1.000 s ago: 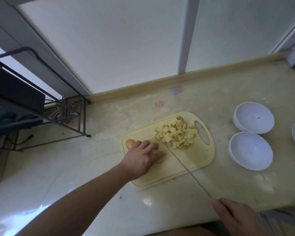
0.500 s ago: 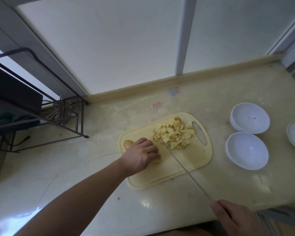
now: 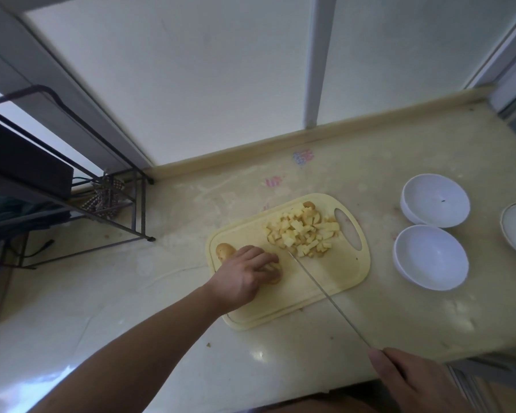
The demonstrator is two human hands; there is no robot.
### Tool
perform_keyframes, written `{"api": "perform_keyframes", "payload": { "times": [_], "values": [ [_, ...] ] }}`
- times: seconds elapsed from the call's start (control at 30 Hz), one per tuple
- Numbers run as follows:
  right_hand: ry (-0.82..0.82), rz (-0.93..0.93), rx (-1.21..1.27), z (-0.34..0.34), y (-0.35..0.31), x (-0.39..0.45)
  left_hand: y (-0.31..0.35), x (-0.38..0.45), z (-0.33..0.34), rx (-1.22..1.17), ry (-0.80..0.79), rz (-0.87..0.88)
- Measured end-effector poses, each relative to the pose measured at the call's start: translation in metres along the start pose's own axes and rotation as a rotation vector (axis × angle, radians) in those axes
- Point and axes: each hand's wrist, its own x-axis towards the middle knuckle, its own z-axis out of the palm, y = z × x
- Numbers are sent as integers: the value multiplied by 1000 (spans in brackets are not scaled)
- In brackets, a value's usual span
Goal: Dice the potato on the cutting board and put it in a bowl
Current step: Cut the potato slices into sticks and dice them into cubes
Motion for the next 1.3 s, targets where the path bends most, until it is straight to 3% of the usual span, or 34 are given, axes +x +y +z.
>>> {"api": "perform_keyframes", "payload": {
  "times": [0.2,0.43,0.67,0.87,1.13,1.2,1.3],
  "values": [
    [-4,27,-10,1,6,0,-5,-19,0,11,-130,-49],
    [-41,117,33,0,2,-1,-16,-11,-10,-32,-16,-114],
    [-115,94,-49,-6,-22,-3,-15,2,-12,-23,-17,-144],
    [-78,89,-22,0,-14,-3,-19,8,-12,59,-69,-76],
    [-89,52,-48,2,-9,-1,-12,15,-11,2,4,-182],
    [-96,48,-35,1,-10,0,-12,17,-14,-39,-58,-93],
    [-107,38,-34,0,-11,0,-17,17,-18,-3,-283,-6]
  ]
}}
